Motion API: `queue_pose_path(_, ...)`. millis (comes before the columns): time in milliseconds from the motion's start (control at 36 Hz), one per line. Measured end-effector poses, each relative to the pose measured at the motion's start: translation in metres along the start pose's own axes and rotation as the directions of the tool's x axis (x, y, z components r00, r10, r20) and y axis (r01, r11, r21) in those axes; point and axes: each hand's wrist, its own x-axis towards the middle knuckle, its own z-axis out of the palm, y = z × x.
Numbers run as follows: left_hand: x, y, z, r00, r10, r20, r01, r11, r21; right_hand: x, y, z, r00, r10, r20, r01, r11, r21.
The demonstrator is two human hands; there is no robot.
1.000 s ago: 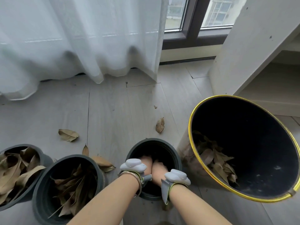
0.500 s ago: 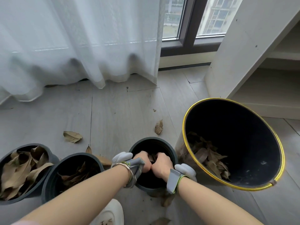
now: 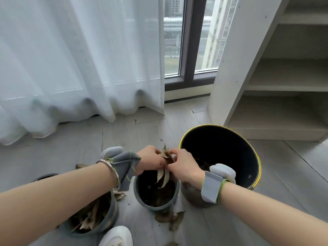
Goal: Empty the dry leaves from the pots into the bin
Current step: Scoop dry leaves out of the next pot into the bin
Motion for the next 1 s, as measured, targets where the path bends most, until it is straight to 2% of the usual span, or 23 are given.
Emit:
queue_pose_path(167, -0.016, 0.042, 0.014, 0.979, 0.178, -0.104, -0.182, 0.983, -0.031, -0.016, 0.004, -0.051, 0.995, -0.044, -0.094, 0.055, 0.992, 0.116)
queue_pose_path(333, 0.000, 0.070, 0.054, 0.959, 0.218, -0.179, -0.228, 0.973, -0.036, -0.017, 0.036, -0.081, 0.992, 0.022, -0.126, 0.001, 0.984, 0.176)
queue_pose_path(444, 0.013, 0.075, 0.081, 0.959, 0.215, -0.183, -0.219, 0.976, -0.001, -0.015, 0.061, -0.089, 0.991, 0.076, -0.113, -0.060, 0.988, 0.144)
queue_pose_path(639, 0.038, 0.070, 0.114, 0.982, 0.176, -0.065, -0.172, 0.982, 0.073, -0.006, 0.098, -0.092, 0.982, 0.180, -0.063, -0.179, 0.984, 0.026)
queue_pose_path(750, 0.047, 0.060, 0.118, 0.982, 0.181, -0.054, -0.165, 0.962, 0.220, 0.000, 0.106, -0.088, 0.982, 0.190, -0.012, -0.190, 0.981, -0.041)
queue_pose_path(944, 0.056, 0.057, 0.117, 0.968, 0.230, 0.095, -0.249, 0.878, 0.408, 0.008, 0.113, -0.080, 0.964, 0.249, 0.090, -0.244, 0.968, -0.061)
queue_pose_path(1000, 0.057, 0.055, 0.112, 0.957, 0.260, 0.128, -0.290, 0.861, 0.417, 0.008, 0.115, -0.080, 0.960, 0.261, 0.099, -0.256, 0.965, -0.057)
